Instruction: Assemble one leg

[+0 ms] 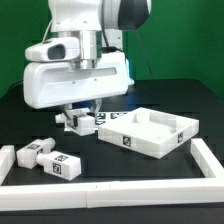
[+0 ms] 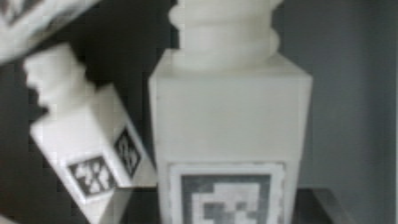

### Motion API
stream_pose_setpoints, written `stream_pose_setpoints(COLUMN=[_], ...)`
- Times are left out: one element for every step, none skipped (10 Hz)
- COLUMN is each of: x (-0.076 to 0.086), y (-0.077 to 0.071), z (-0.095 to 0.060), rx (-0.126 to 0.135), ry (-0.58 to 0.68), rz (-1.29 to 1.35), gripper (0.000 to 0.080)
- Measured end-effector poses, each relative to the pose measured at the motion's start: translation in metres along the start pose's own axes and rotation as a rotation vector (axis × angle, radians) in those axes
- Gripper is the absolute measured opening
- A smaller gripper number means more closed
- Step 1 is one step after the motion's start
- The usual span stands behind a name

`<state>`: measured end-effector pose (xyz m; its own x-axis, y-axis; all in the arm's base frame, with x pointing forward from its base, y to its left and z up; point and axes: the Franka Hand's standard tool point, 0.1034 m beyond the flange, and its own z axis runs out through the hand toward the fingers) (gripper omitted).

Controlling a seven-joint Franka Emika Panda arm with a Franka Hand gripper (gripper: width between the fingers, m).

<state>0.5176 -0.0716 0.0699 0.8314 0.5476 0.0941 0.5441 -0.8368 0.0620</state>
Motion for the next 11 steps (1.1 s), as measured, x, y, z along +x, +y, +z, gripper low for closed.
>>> stream_pose_setpoints(x=[0.0, -0.001, -0.005, -0.025, -0.052, -0.083, -0.097, -0.096, -0.096, -0.096, -0.1], y=[0.0, 0.0, 0.0, -0.001, 0.0, 0.0, 0.001, 0.001, 0.001, -0.003, -0.012], z=[0.001, 0.001, 0.003, 0.009, 0.013, 0.017, 0.019, 0.019, 0.02, 0.024, 0.032], rx=[0.001, 0.002, 0.005, 0.019, 0.026, 0.044, 0.054, 0.054, 0.055, 0.05, 0.05], ry=[-0.001, -0.002, -0.004, -0.021, -0.036, -0.057, -0.063, -0.063, -0.064, -0.061, -0.064], rz=[0.0, 0.0, 0.018, 0.071, 0.083, 0.135, 0.174, 0.172, 0.171, 0.174, 0.172], gripper=[0.0285, 0.0285, 0.0285, 0.0285, 0.0285, 0.0285, 0.0285, 0.0285, 0.0285, 0.0285, 0.0285])
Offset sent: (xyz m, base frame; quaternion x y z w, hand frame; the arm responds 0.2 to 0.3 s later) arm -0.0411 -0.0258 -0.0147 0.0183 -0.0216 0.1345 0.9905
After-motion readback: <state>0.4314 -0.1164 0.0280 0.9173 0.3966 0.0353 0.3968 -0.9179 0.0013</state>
